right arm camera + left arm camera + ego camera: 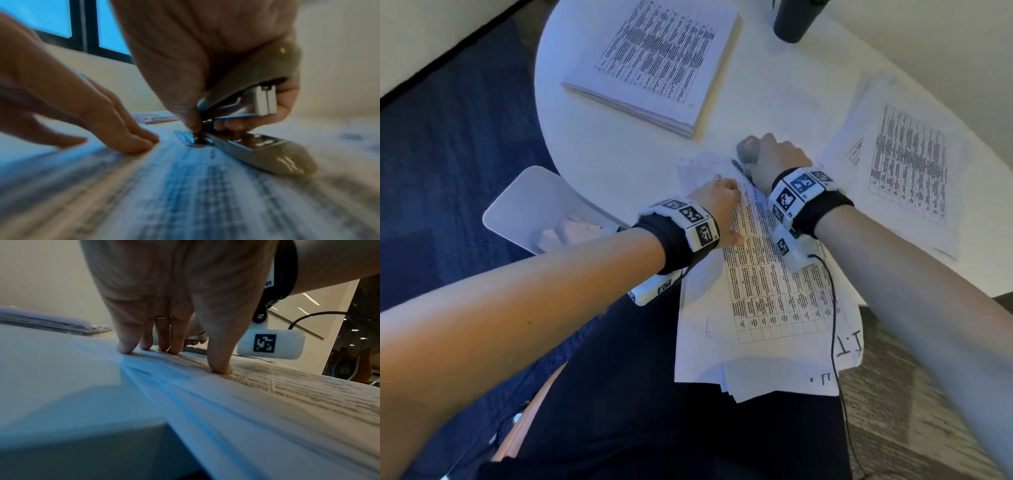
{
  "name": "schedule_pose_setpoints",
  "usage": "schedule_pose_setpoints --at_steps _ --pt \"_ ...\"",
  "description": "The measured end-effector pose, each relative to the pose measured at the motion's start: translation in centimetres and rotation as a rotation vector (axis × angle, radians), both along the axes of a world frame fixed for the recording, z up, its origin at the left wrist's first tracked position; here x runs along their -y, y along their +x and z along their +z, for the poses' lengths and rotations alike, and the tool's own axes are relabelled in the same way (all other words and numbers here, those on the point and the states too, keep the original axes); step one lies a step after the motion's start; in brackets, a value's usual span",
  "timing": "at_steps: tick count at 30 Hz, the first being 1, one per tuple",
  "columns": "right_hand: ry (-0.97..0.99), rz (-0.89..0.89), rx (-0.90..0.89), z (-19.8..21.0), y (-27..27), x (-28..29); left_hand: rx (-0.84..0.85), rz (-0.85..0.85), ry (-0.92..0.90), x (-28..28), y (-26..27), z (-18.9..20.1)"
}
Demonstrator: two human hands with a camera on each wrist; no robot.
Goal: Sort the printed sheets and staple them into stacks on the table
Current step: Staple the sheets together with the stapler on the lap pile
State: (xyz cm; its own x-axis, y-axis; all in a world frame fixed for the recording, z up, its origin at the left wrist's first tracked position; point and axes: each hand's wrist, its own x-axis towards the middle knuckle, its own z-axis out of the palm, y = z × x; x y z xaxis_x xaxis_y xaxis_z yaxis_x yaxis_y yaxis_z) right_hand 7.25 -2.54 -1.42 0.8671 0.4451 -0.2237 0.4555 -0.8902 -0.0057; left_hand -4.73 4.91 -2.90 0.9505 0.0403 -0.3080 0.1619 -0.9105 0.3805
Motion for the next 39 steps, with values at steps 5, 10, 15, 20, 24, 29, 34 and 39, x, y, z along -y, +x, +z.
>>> schedule_pose_setpoints --at_steps 5,10,15,20,24,29,34,39 --pt "0.092 -0.186 -0.073 -0.3 -0.5 -1.5 0.017 0.007 -0.013 -0.2 -0.3 0.4" --pt "0.116 -0.107 -0.047 -0.3 0.0 -1.6 0.013 0.023 -0.012 -0.1 -0.3 0.7" --pt "0.096 -0.048 0.028 0.0 0.1 -2.4 -0.009 0.039 0.000 0.0 0.0 0.9" --pt "0.201 -0.133 -0.122 0.9 1.2 -3.7 0.010 0.027 -0.023 -0.1 -0.3 1.0" --pt "0.182 -0.072 -0.180 1.3 0.7 -1.4 -0.011 0.046 -0.033 -0.4 -0.5 1.4" --pt "0.042 0.052 -0.126 0.0 -1.4 0.2 -0.046 0.127 0.086 -1.2 -1.4 1.4" --pt "0.054 0.050 -0.064 0.0 -2.0 -0.6 -0.052 0.168 0.018 -0.9 -1.4 1.9" --pt "0.057 -0.023 -0.047 -0.3 -2.1 -2.2 -0.026 0.185 -0.026 -0.7 -1.4 1.9"
